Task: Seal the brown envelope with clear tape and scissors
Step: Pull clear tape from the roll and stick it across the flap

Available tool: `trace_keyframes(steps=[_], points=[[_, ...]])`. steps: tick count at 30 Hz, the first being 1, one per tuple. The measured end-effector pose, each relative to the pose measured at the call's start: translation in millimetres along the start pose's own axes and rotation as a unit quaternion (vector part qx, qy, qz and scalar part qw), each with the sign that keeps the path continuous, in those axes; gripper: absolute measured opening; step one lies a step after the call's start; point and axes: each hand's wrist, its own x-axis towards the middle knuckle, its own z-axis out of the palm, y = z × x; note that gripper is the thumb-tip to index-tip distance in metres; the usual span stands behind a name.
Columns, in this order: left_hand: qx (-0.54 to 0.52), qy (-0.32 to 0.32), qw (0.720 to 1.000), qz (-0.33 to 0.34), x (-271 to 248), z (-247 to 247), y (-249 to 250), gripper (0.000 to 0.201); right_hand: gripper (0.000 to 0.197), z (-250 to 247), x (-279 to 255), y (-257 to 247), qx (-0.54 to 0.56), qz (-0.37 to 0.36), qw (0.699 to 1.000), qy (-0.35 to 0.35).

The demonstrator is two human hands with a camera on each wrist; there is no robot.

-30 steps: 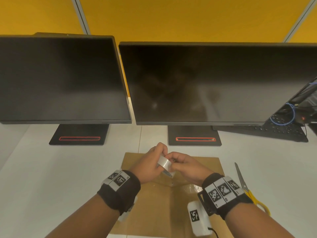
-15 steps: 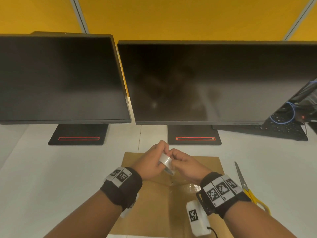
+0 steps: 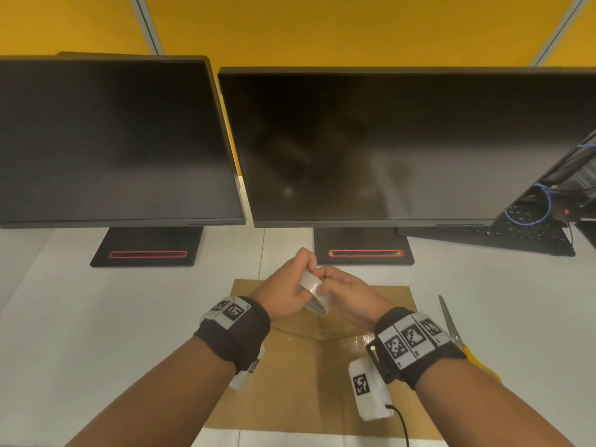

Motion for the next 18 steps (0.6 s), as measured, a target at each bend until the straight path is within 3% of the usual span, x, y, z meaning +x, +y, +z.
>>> trace_keyframes(steps=[12,18], points=[[0.002,-0.014,1.000,0.010,0.2,3.5,-2.7,0.028,0.028,0.0,-7.3,2.5,-0.008,-0.005,1.000,-0.009],[0.008,-0.021,1.000,-0.003,0.5,3.4,-4.8,0.028,0.044,1.4,-11.0,5.4,-0.006,-0.003,1.000,0.012]])
